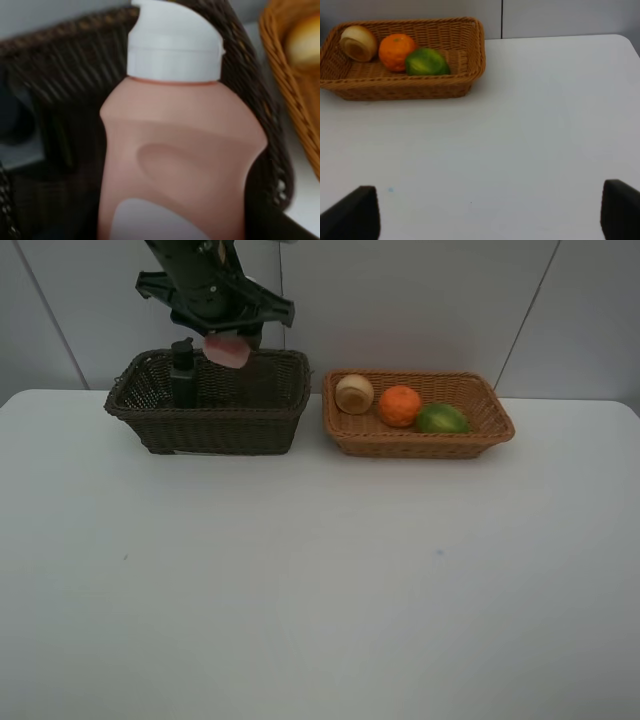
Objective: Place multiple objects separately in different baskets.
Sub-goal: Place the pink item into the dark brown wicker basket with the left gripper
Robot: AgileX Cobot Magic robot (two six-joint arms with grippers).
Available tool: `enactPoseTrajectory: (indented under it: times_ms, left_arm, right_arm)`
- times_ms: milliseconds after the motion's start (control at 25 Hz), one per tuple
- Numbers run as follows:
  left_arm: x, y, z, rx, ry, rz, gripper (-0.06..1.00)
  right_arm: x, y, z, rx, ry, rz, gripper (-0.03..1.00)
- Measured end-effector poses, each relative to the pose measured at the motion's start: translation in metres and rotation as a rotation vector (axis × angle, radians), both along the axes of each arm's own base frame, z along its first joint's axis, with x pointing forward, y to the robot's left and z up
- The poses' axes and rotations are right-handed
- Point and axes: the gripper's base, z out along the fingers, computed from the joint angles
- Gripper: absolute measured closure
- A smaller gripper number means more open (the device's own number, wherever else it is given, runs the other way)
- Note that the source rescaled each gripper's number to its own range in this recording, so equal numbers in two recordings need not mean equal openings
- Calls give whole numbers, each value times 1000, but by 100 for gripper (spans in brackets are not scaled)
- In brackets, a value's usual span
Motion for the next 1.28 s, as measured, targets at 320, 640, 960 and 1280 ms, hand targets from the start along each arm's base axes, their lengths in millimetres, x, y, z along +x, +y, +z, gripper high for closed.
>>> enactPoseTrajectory:
  times_ms: [320,640,960,1280]
  left_arm:
    - [14,44,-39,-100,-68,26,28]
    - [12,69,-68,-229,-155,-29,28]
    - [15,77,-85,-239,-140,-20,28]
    - [17,77,-102,-230,-105,-18,28]
  right_arm:
    - [0,0,0,0,0,0,7]
    - [0,0,0,0,0,0,7]
    - [0,0,0,0,0,0,7]
    - [0,0,0,0,0,0,7]
